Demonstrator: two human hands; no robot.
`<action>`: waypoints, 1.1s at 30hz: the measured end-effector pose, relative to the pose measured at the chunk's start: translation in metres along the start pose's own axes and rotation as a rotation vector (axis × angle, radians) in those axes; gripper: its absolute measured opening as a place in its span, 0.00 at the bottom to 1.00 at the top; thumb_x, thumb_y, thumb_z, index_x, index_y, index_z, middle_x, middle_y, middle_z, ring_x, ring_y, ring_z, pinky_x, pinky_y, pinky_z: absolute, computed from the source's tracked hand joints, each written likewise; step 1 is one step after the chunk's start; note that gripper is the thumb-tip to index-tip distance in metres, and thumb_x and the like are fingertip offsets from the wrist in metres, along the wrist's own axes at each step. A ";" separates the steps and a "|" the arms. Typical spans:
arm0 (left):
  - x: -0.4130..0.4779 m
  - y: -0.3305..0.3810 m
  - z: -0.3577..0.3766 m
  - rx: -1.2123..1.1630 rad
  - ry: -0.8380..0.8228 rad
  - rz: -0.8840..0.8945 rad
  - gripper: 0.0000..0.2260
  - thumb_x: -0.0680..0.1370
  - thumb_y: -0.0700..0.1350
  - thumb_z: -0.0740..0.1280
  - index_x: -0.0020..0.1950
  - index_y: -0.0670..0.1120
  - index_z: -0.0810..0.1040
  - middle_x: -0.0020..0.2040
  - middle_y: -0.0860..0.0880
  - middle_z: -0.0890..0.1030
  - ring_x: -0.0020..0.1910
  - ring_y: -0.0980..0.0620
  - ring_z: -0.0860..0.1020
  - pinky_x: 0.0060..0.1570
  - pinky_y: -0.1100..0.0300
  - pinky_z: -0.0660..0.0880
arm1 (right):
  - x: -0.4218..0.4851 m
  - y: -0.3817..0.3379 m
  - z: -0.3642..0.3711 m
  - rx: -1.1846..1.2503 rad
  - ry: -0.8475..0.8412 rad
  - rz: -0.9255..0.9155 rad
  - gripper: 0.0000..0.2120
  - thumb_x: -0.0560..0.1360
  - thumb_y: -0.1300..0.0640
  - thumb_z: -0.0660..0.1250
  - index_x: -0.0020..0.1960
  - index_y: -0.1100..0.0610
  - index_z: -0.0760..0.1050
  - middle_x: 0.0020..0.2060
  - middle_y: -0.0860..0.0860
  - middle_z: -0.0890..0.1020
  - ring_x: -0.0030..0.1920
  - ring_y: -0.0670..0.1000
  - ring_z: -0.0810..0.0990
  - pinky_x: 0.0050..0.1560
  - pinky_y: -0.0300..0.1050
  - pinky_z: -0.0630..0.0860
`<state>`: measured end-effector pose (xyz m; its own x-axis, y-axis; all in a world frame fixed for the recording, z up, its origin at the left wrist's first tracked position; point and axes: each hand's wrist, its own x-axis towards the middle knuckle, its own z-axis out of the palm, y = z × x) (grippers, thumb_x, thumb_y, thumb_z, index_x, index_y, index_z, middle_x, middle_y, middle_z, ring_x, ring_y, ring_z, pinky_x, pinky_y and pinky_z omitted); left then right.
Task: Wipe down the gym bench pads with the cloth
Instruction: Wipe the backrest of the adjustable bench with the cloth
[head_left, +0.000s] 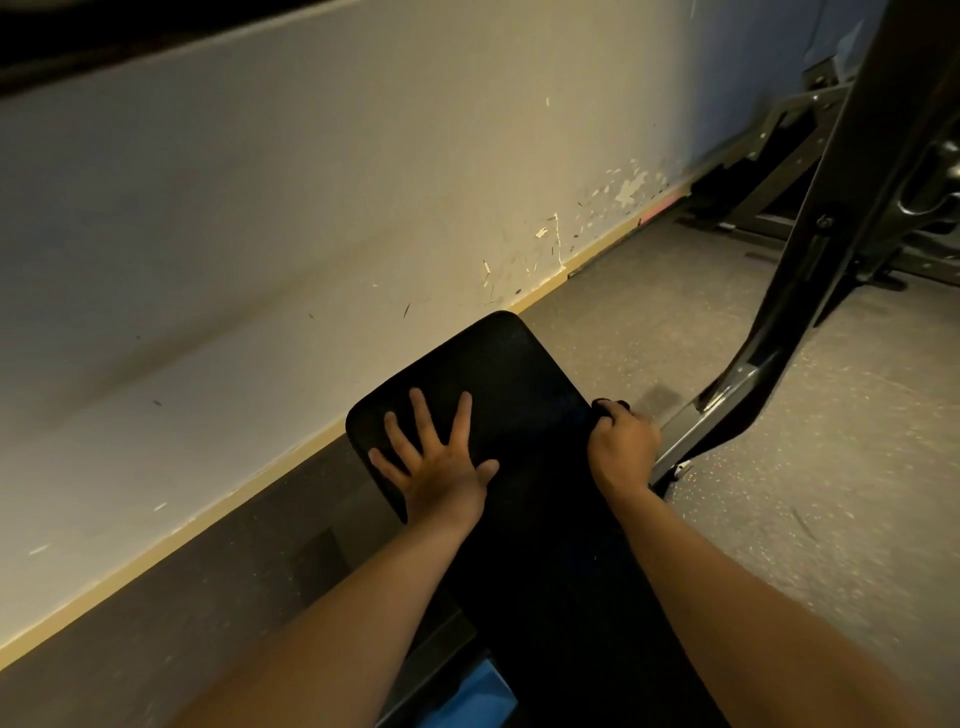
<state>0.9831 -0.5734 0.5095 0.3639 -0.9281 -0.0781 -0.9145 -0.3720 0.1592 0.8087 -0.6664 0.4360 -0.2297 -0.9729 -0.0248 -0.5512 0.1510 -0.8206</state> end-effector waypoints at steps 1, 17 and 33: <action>0.001 0.002 -0.001 0.021 -0.013 0.023 0.38 0.81 0.59 0.63 0.80 0.65 0.38 0.78 0.48 0.26 0.76 0.37 0.28 0.71 0.30 0.32 | 0.004 0.002 0.000 0.024 -0.025 0.021 0.25 0.75 0.54 0.49 0.64 0.50 0.78 0.58 0.58 0.81 0.56 0.60 0.76 0.60 0.55 0.75; 0.006 0.005 -0.004 0.008 -0.031 0.062 0.38 0.81 0.55 0.66 0.79 0.66 0.42 0.79 0.51 0.31 0.78 0.38 0.32 0.73 0.30 0.36 | 0.042 -0.085 0.002 -0.154 -0.219 -0.085 0.17 0.82 0.54 0.51 0.62 0.57 0.74 0.55 0.59 0.79 0.54 0.59 0.75 0.55 0.52 0.72; 0.005 0.002 -0.003 0.038 -0.002 0.081 0.37 0.81 0.59 0.63 0.79 0.65 0.39 0.79 0.49 0.31 0.78 0.38 0.33 0.73 0.31 0.37 | 0.050 -0.153 0.006 0.073 -0.299 -0.043 0.20 0.81 0.61 0.51 0.68 0.53 0.72 0.62 0.57 0.75 0.64 0.60 0.69 0.66 0.52 0.69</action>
<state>0.9838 -0.5786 0.5124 0.2883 -0.9551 -0.0679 -0.9470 -0.2949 0.1272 0.8868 -0.7390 0.5571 0.0447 -0.9882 -0.1467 -0.4938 0.1058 -0.8631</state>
